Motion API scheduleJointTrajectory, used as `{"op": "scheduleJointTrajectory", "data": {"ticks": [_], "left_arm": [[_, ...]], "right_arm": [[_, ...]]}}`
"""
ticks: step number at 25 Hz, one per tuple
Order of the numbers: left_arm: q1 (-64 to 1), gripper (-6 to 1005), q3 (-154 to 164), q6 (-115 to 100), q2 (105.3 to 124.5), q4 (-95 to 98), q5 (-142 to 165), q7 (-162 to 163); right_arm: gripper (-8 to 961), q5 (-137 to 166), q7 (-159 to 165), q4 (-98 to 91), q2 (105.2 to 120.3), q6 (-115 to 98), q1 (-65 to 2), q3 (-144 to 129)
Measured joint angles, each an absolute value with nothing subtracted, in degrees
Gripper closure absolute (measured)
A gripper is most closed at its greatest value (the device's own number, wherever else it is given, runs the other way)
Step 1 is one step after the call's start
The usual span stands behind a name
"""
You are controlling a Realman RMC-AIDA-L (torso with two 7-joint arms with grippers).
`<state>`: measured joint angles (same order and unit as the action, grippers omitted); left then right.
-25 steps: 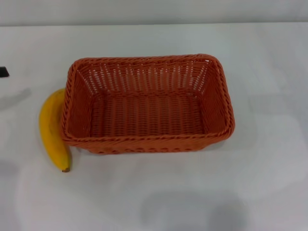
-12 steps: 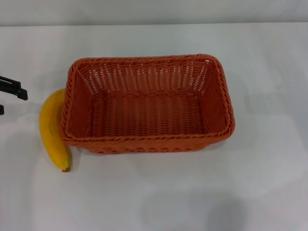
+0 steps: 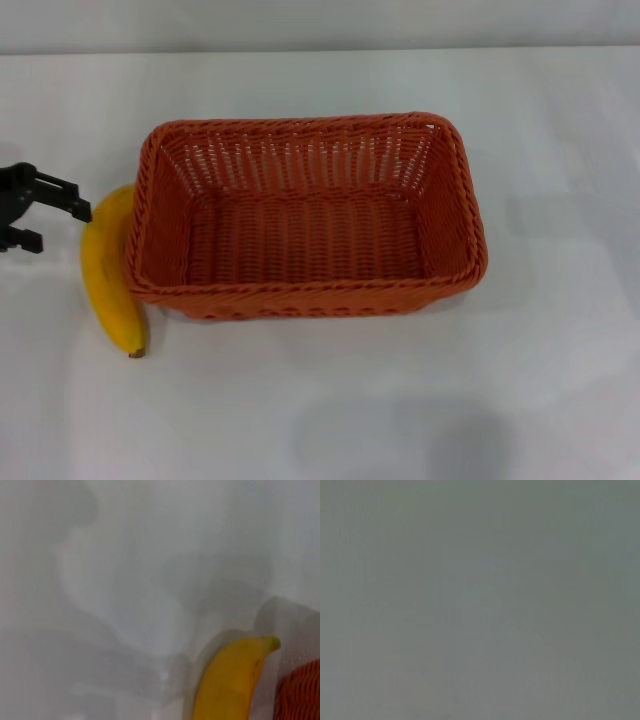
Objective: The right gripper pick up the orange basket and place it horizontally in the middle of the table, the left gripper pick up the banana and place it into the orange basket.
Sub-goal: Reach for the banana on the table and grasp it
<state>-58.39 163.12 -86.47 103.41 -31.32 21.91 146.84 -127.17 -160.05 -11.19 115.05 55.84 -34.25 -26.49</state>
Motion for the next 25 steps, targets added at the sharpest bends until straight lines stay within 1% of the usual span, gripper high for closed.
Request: {"op": "scheduleJointTrajectory", "data": {"ticks": [5,13,19,25], "left_arm": [[-58.0,295,163.1,-84.3,103.43,-28.0,22.1,148.1],[-57.6,303,163.1,-82.3,104.47,-26.2,22.2,148.7],[-57.3,309,163.1,-80.1,104.2,-23.0,24.0,150.2],[-57.3,315,163.1,-79.8,104.39,-22.7,24.9,150.3]], "right_arm": [[93,-127.0,-160.0,-11.2,115.05,56.1,-34.2,-26.7],[93,-127.1,-159.8,-11.2,115.05,56.1,-34.1,-26.6],[94,-127.2,-159.9,-11.2,115.08,56.1,-34.0,-26.5],[94,-127.2,-159.9,-11.2,115.13,56.1,-33.9,-26.3]]}}
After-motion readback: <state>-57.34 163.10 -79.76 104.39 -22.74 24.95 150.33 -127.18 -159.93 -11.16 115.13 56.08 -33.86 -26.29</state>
